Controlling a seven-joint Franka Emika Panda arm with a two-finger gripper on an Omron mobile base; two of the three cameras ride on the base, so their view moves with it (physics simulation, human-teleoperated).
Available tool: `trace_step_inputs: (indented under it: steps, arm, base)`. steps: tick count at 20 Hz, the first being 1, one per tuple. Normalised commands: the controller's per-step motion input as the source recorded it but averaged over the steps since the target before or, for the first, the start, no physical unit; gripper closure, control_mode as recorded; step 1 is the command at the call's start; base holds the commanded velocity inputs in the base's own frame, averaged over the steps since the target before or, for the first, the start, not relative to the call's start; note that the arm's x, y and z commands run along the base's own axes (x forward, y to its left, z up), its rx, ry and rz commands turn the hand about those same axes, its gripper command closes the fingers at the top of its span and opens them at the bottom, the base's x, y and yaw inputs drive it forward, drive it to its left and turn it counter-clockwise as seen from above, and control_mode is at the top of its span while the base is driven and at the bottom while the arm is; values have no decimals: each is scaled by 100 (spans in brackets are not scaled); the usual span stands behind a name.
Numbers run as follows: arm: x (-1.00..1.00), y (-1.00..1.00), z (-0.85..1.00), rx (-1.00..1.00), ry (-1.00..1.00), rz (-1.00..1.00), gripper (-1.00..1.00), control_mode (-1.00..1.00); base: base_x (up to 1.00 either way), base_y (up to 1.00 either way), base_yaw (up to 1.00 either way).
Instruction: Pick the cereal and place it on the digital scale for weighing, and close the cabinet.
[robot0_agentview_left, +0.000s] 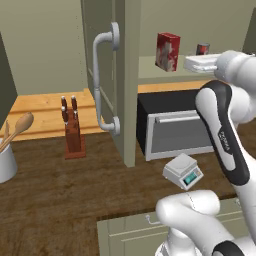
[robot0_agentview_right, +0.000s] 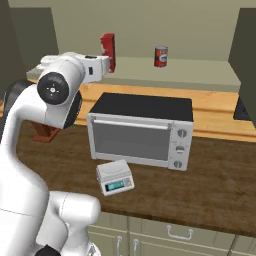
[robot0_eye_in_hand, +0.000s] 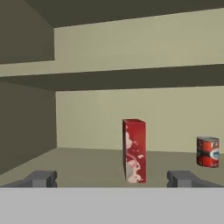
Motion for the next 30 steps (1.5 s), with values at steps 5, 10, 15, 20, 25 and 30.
trace_step_inputs:
  steps: [5, 10, 15, 20, 25, 30]
  arm:
    - [50, 0, 0, 0, 0, 0, -100, -100]
    - [47, 0, 0, 0, 2, 0, -100, -100]
    - [39, 0, 0, 0, 3, 0, -100, -100]
    - [29, -1, 0, 0, 3, 0, -100, -100]
    - [29, -11, 0, 0, 3, 0, -100, -100]
    - [32, -1, 0, 0, 4, 0, -100, -100]
  base:
    - [0, 0, 0]
    - [0, 0, 0]
    - [0, 0, 0]
    - [0, 0, 0]
    - [0, 0, 0]
    - [0, 0, 0]
